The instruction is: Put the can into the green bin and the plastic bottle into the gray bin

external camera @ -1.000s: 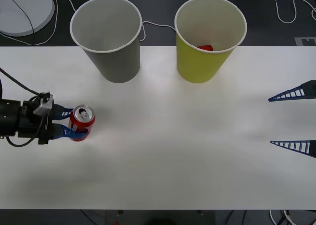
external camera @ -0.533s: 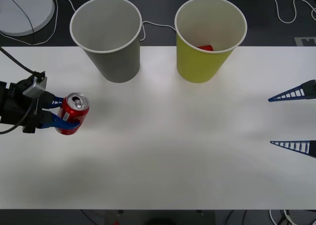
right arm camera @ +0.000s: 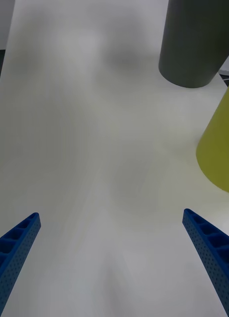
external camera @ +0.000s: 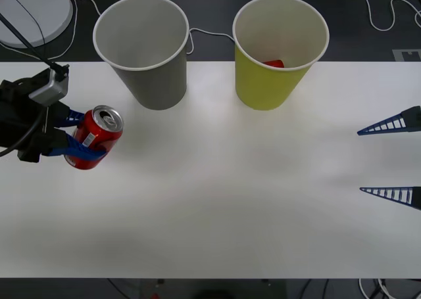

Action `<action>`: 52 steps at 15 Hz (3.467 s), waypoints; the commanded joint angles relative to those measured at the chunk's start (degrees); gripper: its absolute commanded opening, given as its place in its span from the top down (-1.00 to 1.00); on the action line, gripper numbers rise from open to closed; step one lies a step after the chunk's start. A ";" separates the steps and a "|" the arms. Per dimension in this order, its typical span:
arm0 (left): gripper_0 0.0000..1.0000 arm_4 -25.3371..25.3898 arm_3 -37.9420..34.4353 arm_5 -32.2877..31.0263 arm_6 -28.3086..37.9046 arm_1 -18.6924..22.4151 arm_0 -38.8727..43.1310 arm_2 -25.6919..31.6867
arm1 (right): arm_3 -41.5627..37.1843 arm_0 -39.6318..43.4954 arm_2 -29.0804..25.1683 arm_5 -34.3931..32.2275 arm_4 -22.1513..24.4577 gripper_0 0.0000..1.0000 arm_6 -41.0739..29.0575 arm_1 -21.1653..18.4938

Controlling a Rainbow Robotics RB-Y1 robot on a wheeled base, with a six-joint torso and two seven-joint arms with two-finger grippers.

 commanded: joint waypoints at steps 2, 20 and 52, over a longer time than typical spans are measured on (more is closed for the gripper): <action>1.00 -1.33 -3.02 -0.60 9.86 1.58 -7.08 -2.39 | 0.00 0.00 0.00 0.00 0.00 -1.00 0.00 0.00; 1.00 -2.38 26.60 7.57 34.46 -8.44 -65.61 -47.47 | 0.00 0.00 0.00 0.00 0.00 -1.00 0.00 0.00; -1.00 13.00 73.88 19.96 24.71 -29.00 -88.82 -64.61 | 0.00 0.00 0.00 0.00 0.00 -1.00 0.00 0.00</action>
